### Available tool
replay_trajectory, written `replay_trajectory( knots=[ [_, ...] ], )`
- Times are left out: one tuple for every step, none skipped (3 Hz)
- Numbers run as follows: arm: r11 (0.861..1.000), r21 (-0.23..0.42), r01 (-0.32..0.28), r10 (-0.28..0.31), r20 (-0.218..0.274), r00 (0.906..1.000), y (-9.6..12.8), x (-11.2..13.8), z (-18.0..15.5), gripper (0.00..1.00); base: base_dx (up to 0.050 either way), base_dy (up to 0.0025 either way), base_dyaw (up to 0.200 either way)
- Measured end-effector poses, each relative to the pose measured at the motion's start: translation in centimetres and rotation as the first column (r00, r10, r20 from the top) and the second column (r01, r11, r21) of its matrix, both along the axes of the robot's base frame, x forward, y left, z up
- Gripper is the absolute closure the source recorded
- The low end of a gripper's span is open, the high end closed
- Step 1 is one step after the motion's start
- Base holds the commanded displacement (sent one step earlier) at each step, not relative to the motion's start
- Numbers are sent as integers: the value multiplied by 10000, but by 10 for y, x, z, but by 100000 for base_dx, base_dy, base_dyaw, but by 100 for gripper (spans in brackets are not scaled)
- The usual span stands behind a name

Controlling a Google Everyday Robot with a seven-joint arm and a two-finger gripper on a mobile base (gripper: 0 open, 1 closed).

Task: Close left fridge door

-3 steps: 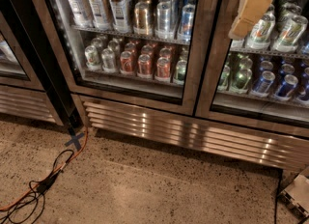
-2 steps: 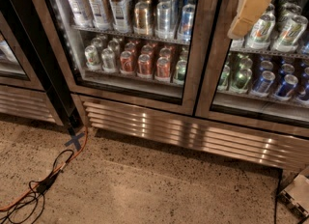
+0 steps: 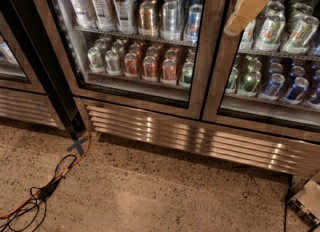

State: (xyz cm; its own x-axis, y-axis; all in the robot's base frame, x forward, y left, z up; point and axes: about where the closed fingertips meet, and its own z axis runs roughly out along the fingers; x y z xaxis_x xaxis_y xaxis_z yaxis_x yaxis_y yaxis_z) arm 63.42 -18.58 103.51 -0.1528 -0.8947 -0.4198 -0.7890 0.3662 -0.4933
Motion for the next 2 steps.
replay_trajectory(
  knots=[
    [10000,1,-1,1,-1,10000,0,0,0,0,0,0,0],
    [9998,98,-171,173,-192,9997,18,18,-13,0,0,0,0]
  ],
)
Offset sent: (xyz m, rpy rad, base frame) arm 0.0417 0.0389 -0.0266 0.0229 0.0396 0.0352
